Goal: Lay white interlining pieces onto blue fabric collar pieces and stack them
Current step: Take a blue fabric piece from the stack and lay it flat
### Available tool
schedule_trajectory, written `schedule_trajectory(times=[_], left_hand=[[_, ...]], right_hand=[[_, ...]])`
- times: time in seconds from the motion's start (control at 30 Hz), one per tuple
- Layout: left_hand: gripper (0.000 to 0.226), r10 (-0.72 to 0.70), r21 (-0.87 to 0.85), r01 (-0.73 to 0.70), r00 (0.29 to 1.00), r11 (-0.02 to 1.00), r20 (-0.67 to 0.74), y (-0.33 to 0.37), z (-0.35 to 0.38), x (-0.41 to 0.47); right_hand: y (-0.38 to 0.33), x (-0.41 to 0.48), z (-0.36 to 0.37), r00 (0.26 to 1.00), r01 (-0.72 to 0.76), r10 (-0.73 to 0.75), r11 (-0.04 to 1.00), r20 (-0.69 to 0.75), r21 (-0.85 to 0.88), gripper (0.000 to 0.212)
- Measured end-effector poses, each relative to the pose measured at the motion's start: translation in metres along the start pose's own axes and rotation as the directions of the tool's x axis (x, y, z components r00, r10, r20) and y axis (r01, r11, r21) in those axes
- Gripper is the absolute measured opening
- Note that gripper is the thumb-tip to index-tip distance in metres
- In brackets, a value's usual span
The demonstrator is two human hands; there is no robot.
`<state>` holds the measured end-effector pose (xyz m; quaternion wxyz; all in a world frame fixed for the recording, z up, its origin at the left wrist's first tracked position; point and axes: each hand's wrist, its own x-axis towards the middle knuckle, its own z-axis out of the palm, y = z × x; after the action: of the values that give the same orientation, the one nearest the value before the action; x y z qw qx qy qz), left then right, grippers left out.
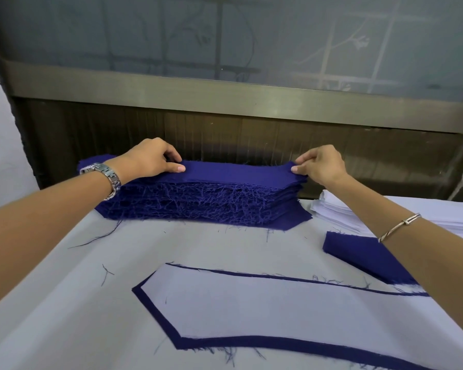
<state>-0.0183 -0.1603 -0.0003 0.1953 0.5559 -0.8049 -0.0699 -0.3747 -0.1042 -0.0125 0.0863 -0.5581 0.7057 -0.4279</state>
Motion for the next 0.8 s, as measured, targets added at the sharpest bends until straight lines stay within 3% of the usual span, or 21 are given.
schedule_trajectory(times=[0.47,0.8], left_hand=[[0.042,-0.007,0.003,0.007,1.000,1.000,0.019,0.000,0.002,0.003],[0.055,0.017,-0.040,-0.014,0.998,0.999,0.065,0.000,0.003,0.009]], right_hand=[[0.003,-0.011,-0.002,0.977,0.212,-0.213,0.973,-0.001,-0.096,0.028],[0.011,-0.022,-0.001,0.947,0.248,-0.270,0.959,-0.177,-0.135,0.009]])
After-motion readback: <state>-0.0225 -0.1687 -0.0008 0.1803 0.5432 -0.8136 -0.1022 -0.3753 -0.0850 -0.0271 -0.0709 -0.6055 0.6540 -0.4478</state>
